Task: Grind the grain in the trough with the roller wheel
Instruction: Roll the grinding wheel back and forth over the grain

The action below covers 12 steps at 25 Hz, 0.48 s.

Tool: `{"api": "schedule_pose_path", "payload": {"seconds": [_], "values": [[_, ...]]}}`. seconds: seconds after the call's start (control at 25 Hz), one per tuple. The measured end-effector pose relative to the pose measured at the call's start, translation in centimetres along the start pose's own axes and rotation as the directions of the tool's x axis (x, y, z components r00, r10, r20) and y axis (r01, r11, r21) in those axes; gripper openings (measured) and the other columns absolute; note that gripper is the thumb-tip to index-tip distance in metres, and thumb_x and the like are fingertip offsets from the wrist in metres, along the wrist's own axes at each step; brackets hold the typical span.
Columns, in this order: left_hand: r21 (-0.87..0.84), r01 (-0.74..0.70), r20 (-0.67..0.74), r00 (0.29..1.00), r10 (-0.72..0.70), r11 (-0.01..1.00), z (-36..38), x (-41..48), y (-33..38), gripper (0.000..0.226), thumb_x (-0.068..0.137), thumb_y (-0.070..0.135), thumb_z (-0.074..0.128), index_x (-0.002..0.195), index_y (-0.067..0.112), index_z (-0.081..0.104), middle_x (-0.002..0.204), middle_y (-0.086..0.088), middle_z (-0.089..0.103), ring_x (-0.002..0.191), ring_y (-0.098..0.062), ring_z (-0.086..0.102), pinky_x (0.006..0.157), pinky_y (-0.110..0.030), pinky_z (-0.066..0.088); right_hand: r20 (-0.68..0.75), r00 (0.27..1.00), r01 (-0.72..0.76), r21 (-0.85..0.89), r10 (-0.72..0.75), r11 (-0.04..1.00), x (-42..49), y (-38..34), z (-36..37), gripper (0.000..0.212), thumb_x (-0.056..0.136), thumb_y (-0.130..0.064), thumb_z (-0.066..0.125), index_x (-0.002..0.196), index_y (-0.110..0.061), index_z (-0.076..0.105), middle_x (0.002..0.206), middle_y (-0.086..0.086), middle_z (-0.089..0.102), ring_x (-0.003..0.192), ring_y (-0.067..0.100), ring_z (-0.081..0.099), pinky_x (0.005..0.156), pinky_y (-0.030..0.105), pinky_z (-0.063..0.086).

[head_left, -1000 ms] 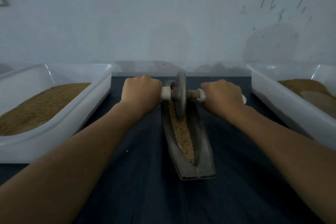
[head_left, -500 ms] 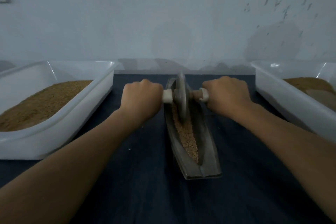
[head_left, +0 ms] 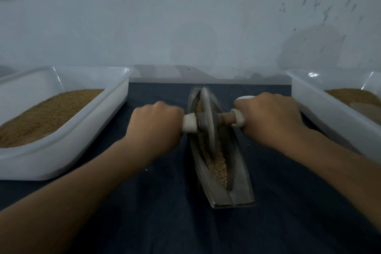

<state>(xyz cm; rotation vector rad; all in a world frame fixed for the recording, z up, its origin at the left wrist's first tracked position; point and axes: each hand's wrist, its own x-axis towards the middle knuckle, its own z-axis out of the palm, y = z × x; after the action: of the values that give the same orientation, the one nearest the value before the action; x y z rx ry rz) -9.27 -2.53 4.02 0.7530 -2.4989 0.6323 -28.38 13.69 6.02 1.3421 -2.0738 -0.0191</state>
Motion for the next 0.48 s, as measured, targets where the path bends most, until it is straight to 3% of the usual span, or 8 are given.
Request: {"api": "schedule_pose_path", "payload": {"seconds": [0.04, 0.08, 0.2, 0.28, 0.36, 0.48], "values": [[0.001, 0.045, 0.046, 0.998, -0.045, 0.999, 0.7, 2.0, -0.1, 0.009, 0.081, 0.033, 0.066, 0.082, 0.025, 0.062, 0.064, 0.006, 0.033, 0.051, -0.016, 0.033, 0.051, -0.031, 0.031, 0.029, 0.998, -0.058, 0.072, 0.056, 0.996, 1.6, -0.2, 0.8, 0.035, 0.084, -0.037, 0.071, 0.07, -0.032, 0.039, 0.064, -0.01, 0.042, 0.053, 0.015, 0.04, 0.05, 0.026, 0.026], [-0.013, 0.057, 0.1, 0.994, -0.055, 0.998, 1.0, 4.0, -0.1, 0.01, 0.086, 0.031, 0.062, 0.093, 0.024, 0.065, 0.071, 0.003, 0.043, 0.061, -0.02, 0.044, 0.057, -0.034, 0.036, 0.087, 0.991, -0.107, 0.125, 0.096, 0.986, 3.0, -0.3, 1.4, 0.024, 0.089, -0.036, 0.066, 0.077, -0.032, 0.046, 0.073, -0.006, 0.051, 0.065, 0.02, 0.051, 0.055, 0.029, 0.033], [-0.027, 0.033, 0.19, 0.981, -0.027, 0.999, 0.5, 6.7, -0.4, 0.018, 0.088, 0.033, 0.061, 0.102, 0.023, 0.066, 0.09, -0.003, 0.061, 0.082, -0.027, 0.061, 0.064, -0.036, 0.04, 0.196, 0.976, -0.136, 0.186, 0.099, 0.973, 4.7, 0.0, 1.9, 0.01, 0.09, -0.035, 0.063, 0.086, -0.031, 0.055, 0.085, -0.003, 0.06, 0.076, 0.023, 0.055, 0.063, 0.033, 0.038], [-0.066, -0.003, 0.196, 0.981, 0.016, 0.998, -0.2, 4.4, -0.8, 0.015, 0.085, 0.039, 0.063, 0.097, 0.029, 0.063, 0.082, 0.003, 0.056, 0.075, -0.025, 0.058, 0.062, -0.035, 0.039, 0.132, 0.99, -0.071, 0.15, 0.051, 0.986, 2.5, 0.6, 1.4, 0.017, 0.086, -0.035, 0.062, 0.077, -0.033, 0.048, 0.074, -0.009, 0.051, 0.062, 0.017, 0.045, 0.052, 0.027, 0.029], [-0.105, -0.086, 0.115, 0.989, 0.098, 0.991, -1.0, 0.2, -1.4, 0.015, 0.079, 0.045, 0.064, 0.081, 0.034, 0.054, 0.066, 0.012, 0.043, 0.059, -0.016, 0.048, 0.053, -0.03, 0.039, -0.059, 0.998, 0.038, 0.094, -0.032, 0.995, -1.4, 0.7, 0.5, 0.022, 0.076, -0.034, 0.06, 0.069, -0.031, 0.039, 0.06, -0.012, 0.033, 0.048, 0.009, 0.026, 0.047, 0.021, 0.014], [-0.055, -0.178, -0.041, 0.984, 0.175, 0.983, -1.7, -2.0, -2.2, 0.032, 0.066, 0.048, 0.067, 0.065, 0.037, 0.037, 0.053, 0.014, 0.034, 0.043, -0.009, 0.036, 0.043, -0.019, 0.021, -0.161, 0.984, 0.109, 0.176, -0.081, 0.978, -4.2, 1.6, -0.3, 0.018, 0.071, -0.038, 0.055, 0.069, -0.03, 0.038, 0.057, -0.014, 0.023, 0.045, 0.009, 0.021, 0.049, 0.018, 0.012]]}}
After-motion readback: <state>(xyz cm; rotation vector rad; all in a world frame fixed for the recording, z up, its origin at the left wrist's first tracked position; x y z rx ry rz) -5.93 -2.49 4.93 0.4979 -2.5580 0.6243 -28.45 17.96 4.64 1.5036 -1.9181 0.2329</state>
